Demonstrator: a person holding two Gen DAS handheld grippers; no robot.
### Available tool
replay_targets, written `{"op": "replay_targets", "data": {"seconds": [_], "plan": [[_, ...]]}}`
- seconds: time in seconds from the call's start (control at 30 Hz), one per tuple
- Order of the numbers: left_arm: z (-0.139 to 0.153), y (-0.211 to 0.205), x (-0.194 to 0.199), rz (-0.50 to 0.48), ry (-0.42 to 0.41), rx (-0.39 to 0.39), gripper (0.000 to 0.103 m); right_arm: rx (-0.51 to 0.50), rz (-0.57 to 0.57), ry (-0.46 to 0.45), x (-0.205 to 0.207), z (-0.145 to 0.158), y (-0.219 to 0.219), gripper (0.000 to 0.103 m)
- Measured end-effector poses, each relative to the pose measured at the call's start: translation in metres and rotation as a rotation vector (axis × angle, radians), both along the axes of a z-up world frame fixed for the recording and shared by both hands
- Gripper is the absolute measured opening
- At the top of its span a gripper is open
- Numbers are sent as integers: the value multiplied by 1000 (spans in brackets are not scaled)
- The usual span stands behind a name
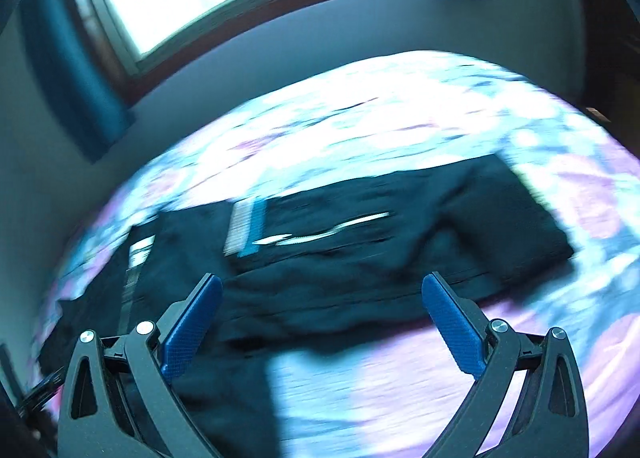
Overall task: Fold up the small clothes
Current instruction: 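Grasp the ribbed sleeve cuff with the right tool and lift it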
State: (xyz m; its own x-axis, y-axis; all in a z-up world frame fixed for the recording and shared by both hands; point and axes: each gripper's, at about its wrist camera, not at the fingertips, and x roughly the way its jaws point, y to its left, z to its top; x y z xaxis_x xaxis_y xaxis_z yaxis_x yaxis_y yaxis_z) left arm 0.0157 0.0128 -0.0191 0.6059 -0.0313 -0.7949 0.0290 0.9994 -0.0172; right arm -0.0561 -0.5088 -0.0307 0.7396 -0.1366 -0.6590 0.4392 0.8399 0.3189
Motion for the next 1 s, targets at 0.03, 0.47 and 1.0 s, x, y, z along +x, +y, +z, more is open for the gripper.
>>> {"op": "replay_targets", "data": {"seconds": [0.03,0.47,1.0], "plan": [[-2,0,1,1,5,-1,101,-49,-42,44,-1,-3,-15,99],[-12,-12,11,-12,44,26,101,-187,-11,313,29,-51,-84,36],[-14,-21,27,-3,70,-7,101,586,-258,-138,-87,-58,-276,50]]}}
